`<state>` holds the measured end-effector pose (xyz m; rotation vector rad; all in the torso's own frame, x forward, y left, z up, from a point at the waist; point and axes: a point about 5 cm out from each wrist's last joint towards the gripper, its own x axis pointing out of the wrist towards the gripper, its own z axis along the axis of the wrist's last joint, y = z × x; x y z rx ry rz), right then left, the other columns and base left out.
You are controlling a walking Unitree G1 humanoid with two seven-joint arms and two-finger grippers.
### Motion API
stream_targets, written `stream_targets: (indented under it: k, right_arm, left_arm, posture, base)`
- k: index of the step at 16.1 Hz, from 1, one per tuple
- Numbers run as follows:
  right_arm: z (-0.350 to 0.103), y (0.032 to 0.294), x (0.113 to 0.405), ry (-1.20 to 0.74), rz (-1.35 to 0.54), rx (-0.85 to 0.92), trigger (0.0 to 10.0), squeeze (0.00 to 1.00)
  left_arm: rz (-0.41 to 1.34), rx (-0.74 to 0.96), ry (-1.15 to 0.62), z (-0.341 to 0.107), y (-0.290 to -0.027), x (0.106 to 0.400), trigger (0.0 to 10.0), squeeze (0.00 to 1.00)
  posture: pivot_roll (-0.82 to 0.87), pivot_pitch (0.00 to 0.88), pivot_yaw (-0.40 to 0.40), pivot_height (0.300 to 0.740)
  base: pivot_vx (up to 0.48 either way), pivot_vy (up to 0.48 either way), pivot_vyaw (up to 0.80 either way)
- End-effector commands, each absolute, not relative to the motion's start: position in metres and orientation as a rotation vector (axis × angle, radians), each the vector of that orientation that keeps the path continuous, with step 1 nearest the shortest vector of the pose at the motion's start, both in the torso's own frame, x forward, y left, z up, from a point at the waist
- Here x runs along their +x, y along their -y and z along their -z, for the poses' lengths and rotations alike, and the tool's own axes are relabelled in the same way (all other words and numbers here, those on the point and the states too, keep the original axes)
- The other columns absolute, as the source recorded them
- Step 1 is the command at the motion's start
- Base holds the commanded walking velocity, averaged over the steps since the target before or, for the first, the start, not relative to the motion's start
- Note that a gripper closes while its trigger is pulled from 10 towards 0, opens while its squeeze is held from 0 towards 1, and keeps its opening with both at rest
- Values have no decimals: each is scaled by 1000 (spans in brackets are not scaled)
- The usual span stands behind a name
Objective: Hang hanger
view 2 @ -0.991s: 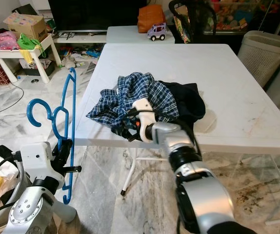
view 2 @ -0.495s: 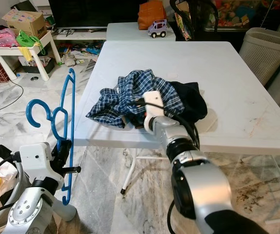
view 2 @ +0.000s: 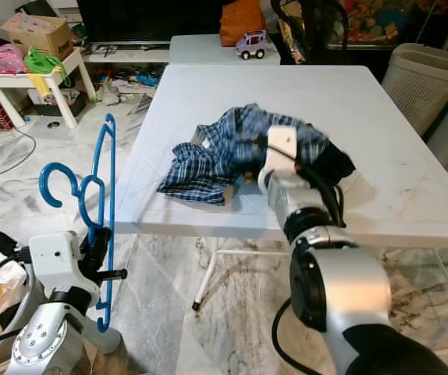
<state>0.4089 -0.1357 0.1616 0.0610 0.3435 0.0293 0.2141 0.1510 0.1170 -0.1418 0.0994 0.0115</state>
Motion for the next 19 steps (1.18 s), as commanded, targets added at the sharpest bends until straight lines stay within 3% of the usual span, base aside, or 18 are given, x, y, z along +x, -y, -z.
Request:
stream_targets:
  k: [1,3,4,9,10,14,19]
  right_arm:
    - [-172,133,412,-313,-57,61,10000,957]
    - [-166,128,410,-316,-133,9,10000,937]
    - [-160,128,407,-323,-200,-18,10000,871]
    - [-150,163,401,-310,-220,-40,10000,278]
    - [-147,172,398,-309,-226,-42,10000,27]
    - [-141,180,381,-250,-325,-82,10000,0]
    - [-137,171,333,-279,-656,-155,10000,0]
  left_arm:
    - [-21,-126,-76,-122,-152,214,10000,0]
    - [-22,-125,-76,-122,-152,214,10000,0]
    - [-19,-125,-76,-122,-151,214,10000,0]
    - [9,-123,-85,-119,-153,218,10000,0]
    - [34,-109,-84,-119,-153,220,10000,0]
    - [119,-34,-65,-120,-151,223,10000,0]
    - [209,2,-52,-122,-148,230,10000,0]
  posture:
    - [120,40,-17,740]
    - [121,38,-18,740]
    - [121,38,-18,740]
    - [86,11,8,740]
    - [71,3,18,740]
    - [21,0,54,740]
    - [-29,0,97,740]
  base:
    - [0,0,0]
    - [0,0,0]
    - [0,0,0]
    - [0,0,0]
    - [0,0,0]
    - [0,0,0]
    - [0,0,0]
